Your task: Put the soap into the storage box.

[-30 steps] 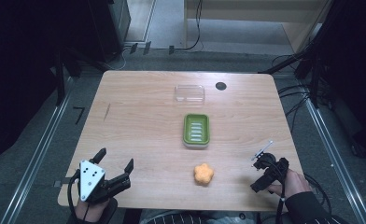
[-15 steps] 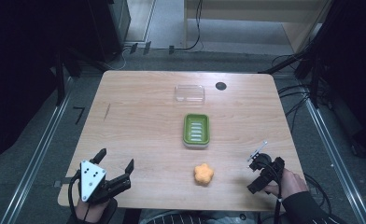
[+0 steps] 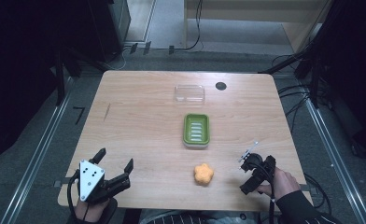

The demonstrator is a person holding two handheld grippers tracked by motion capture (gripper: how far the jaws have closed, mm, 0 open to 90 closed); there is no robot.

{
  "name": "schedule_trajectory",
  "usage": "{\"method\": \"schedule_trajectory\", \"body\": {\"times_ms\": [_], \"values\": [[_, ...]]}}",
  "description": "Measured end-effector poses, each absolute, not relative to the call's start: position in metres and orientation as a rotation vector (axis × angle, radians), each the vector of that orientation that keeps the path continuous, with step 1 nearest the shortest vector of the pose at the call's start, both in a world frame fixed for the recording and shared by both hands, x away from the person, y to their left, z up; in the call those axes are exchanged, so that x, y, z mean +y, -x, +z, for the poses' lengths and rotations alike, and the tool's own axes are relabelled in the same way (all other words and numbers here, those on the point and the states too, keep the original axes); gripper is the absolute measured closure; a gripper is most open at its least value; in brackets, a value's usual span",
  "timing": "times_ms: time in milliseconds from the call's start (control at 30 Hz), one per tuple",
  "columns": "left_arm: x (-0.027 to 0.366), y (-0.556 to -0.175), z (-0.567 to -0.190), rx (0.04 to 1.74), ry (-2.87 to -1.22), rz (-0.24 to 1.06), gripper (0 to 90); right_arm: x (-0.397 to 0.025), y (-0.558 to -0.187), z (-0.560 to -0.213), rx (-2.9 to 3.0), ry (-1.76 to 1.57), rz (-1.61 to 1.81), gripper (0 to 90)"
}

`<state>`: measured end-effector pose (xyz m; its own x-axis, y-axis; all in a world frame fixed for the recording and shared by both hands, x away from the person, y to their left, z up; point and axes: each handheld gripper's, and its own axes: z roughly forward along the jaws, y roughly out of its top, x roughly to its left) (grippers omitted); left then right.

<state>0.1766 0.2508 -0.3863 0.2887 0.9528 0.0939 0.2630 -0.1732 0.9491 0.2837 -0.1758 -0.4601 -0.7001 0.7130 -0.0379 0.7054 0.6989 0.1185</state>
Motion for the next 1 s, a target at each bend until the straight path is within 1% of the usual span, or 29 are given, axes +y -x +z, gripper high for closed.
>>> {"method": "schedule_trajectory", "body": {"times_ms": [1000], "values": [[0.253, -0.174, -0.386, 1.149, -1.635, 0.953, 13.7, -0.114, -0.293, -0.454, 2.924, -0.959, 0.258, 0.0]]}}
